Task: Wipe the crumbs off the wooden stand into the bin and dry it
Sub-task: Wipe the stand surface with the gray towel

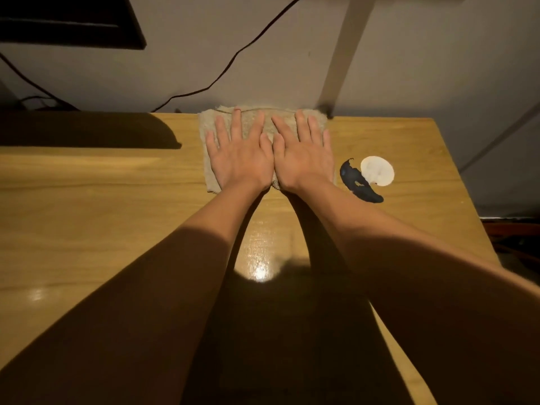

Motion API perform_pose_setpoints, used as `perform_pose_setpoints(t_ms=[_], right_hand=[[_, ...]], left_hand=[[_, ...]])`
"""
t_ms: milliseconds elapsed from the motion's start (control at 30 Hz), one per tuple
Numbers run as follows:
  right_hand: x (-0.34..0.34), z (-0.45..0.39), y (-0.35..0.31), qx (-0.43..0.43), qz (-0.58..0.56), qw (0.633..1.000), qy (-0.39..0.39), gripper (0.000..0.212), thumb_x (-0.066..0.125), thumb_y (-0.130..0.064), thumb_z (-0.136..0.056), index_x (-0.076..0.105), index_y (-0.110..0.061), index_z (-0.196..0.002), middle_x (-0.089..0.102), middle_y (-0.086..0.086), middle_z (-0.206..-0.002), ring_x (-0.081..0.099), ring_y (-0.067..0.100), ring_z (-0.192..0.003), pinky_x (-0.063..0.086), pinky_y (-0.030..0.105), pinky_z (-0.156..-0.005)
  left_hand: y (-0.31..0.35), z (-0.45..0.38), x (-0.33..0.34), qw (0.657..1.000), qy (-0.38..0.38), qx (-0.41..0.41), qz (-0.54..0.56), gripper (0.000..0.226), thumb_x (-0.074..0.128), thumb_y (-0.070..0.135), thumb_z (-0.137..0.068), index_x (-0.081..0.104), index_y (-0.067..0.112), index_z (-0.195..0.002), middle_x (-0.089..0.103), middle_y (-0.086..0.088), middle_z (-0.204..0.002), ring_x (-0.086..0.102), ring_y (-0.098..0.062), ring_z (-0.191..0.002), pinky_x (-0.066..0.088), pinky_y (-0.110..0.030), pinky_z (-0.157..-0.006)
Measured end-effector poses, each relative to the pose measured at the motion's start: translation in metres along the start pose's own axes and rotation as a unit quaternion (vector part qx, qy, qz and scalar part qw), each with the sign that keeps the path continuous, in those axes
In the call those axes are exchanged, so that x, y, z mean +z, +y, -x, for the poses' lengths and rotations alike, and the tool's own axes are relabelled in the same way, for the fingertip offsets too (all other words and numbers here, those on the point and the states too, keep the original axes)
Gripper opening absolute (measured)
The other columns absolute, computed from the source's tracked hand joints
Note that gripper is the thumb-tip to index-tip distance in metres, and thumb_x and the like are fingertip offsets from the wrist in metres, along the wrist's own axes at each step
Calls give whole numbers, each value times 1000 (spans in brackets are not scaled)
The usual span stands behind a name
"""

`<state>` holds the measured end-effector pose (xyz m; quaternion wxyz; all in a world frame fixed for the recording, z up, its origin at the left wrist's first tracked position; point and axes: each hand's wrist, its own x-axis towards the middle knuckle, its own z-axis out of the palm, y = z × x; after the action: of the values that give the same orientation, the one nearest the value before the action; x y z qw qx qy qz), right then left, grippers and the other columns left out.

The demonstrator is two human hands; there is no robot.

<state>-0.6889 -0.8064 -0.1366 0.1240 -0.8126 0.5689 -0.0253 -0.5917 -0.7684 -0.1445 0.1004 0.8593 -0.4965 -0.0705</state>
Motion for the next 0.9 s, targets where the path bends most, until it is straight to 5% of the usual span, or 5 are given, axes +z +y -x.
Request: perform_pose_setpoints(t_ms=[700,900], right_hand=[[-3,364,114,23,-3,1000,-12,52,9,-50,-107,2,-47,-159,-11,-5,-170,-16,14,-155,-7,42,-126],[-2,384,126,45,-22,999,-14,52,11,-53,-106,3,-50,-157,-11,-6,-170,-17,14,-155,-6,44,-126]], left_hand=[[44,371,8,998,-48,46,24,56,3,50,-103,-7,41,-157,-16,-1,-167,-16,-29,-153,-7,-51,-122],[53,394,13,997,-60,37,11,55,0,49,-102,-13,41,-155,-22,0,-165,-22,-30,-151,-9,-51,-122]])
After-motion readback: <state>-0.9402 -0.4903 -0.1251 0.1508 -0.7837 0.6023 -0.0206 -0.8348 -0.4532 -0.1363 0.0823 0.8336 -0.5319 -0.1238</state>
